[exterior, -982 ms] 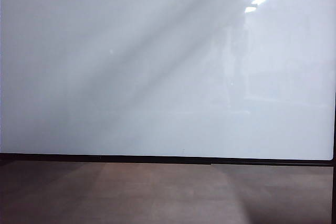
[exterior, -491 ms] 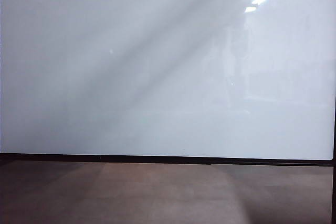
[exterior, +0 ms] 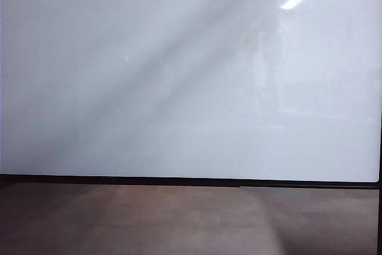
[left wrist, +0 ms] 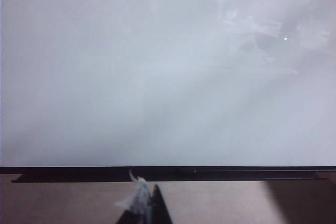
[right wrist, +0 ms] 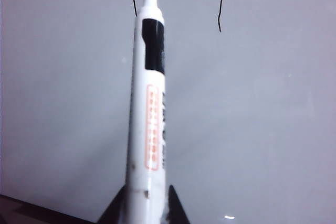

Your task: Reach to the right to find the marker pen, pick it up, and write the number 17 on the whiteboard.

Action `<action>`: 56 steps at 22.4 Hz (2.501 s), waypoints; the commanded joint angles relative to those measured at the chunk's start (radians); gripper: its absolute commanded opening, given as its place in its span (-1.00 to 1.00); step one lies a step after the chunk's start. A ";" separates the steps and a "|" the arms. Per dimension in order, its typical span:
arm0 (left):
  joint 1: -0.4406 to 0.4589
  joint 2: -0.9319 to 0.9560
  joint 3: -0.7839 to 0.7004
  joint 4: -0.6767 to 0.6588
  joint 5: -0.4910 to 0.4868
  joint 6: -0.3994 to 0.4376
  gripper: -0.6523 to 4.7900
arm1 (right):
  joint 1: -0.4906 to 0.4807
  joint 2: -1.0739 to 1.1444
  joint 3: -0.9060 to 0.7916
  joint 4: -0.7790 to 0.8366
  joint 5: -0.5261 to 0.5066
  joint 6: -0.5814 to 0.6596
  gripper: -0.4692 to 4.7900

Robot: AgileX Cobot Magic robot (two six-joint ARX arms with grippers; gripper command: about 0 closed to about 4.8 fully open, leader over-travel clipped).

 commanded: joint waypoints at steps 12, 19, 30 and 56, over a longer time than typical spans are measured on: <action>0.000 0.000 0.001 0.011 0.004 0.002 -0.78 | -0.077 -0.078 -0.061 -0.128 0.065 -0.226 -0.83; 0.001 0.000 0.001 -0.001 0.004 0.002 -0.78 | -0.247 -0.385 -0.469 0.038 0.084 -0.210 -0.83; 0.002 0.000 0.001 -0.008 0.004 0.002 -0.78 | -0.309 -0.800 -0.991 0.185 0.106 -0.106 -0.83; 0.002 0.000 0.001 -0.019 0.004 0.002 -0.78 | -0.313 -0.863 -1.046 0.156 0.088 -0.089 -0.83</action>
